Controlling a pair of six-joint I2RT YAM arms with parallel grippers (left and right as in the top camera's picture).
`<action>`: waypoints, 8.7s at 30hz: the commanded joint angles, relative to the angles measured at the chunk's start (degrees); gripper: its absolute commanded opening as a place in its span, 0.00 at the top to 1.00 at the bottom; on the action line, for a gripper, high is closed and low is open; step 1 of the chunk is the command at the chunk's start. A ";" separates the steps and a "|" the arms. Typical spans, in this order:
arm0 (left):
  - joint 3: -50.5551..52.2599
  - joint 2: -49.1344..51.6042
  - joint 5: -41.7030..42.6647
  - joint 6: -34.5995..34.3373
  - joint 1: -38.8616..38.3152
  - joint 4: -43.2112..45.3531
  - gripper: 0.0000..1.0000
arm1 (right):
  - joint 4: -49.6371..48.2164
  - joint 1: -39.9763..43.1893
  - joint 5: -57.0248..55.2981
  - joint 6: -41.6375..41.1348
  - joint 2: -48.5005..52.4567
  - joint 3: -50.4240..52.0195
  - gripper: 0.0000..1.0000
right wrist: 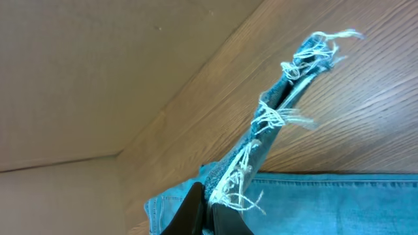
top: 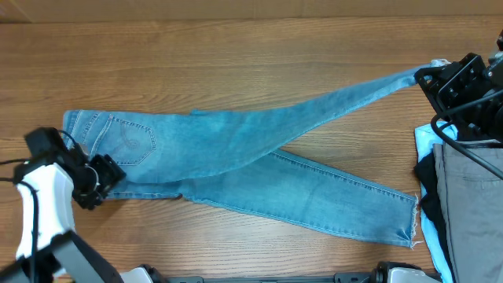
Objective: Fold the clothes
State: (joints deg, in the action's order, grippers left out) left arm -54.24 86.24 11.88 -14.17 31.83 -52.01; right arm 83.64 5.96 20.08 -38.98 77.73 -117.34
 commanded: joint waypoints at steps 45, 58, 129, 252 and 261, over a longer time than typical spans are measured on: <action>-30.51 -6.16 2.82 5.49 -0.26 -5.77 0.96 | 11.56 -0.26 -10.21 -0.04 12.55 -1.90 0.96; -44.65 19.47 1.31 3.93 -7.78 2.21 0.00 | -4.61 10.95 10.99 9.81 41.11 -2.03 0.25; -52.74 49.96 -30.56 -0.85 -5.68 -11.04 0.95 | -8.92 -0.76 -1.75 19.98 34.21 -1.97 0.60; 15.02 2.58 -4.61 -5.38 29.27 22.03 0.90 | -16.17 21.55 -5.38 -3.34 3.45 78.34 0.68; 15.02 2.58 -4.59 -5.35 29.27 21.79 0.89 | -25.16 21.55 -5.49 -6.05 3.45 85.48 0.68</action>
State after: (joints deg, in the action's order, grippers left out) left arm -39.88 87.70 6.66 -19.62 60.90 -29.10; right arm 59.96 27.35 14.63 -43.66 81.28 -33.15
